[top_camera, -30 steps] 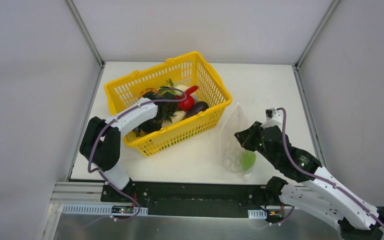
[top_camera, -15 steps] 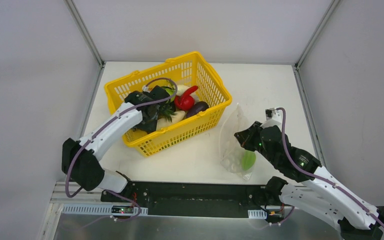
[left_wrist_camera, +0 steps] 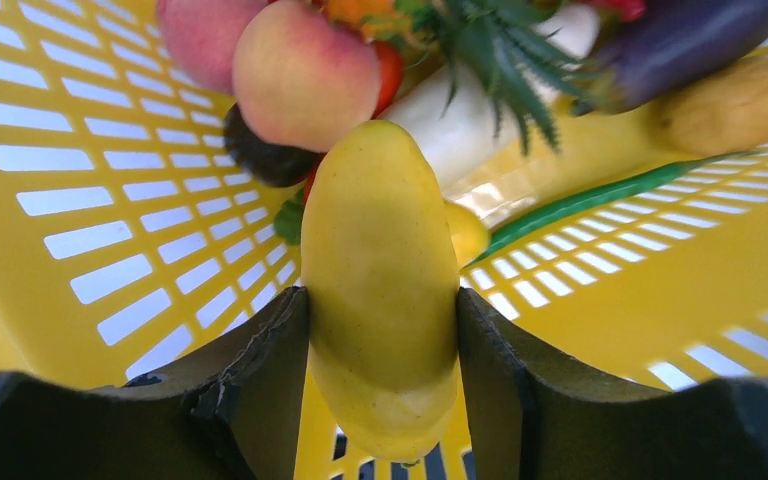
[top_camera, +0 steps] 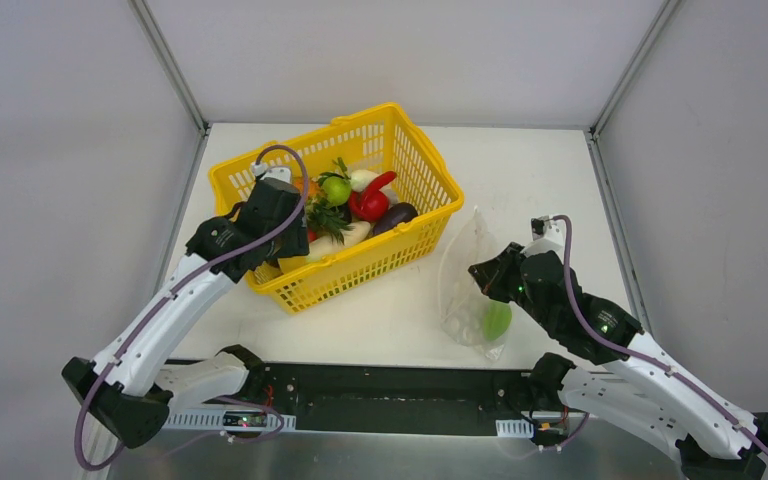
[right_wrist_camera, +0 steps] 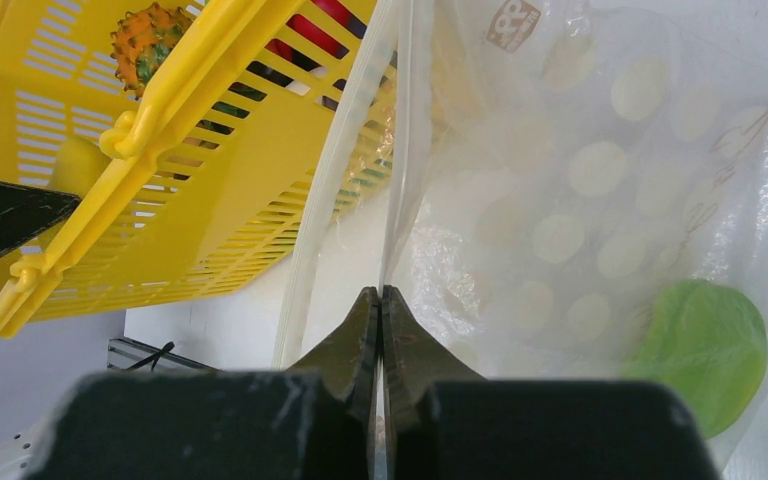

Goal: Place the food in the zip-top bag and seal the zipper
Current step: Pick up the fake fruit from the bin.

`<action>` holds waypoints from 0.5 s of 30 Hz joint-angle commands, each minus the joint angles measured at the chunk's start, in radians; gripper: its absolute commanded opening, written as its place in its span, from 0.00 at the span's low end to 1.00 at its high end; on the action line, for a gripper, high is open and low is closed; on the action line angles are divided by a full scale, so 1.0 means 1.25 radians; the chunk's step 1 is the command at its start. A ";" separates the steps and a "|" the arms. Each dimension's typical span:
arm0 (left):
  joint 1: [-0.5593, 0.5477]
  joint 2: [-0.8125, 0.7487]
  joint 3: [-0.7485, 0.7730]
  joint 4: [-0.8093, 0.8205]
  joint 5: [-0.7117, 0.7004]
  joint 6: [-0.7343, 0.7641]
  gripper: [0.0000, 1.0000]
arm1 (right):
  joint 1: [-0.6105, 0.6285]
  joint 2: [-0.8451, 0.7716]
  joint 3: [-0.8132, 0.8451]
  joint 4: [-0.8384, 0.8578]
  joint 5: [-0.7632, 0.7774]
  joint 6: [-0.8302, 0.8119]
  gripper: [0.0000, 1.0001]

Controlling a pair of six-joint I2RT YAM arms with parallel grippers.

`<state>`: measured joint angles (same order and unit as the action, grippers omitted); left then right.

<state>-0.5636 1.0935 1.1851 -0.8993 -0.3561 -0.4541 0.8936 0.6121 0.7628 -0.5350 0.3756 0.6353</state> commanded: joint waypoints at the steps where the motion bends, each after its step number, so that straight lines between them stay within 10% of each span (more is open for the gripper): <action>1: -0.007 -0.080 -0.030 0.135 0.070 -0.026 0.17 | 0.001 0.001 0.014 0.023 -0.009 0.004 0.00; 15: -0.007 -0.194 -0.081 0.377 0.315 -0.088 0.15 | 0.002 -0.006 0.011 0.051 -0.054 -0.011 0.00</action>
<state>-0.5636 0.8719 1.0836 -0.5529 -0.0921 -0.5232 0.8936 0.6117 0.7628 -0.5159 0.3271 0.6338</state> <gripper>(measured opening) 0.512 0.008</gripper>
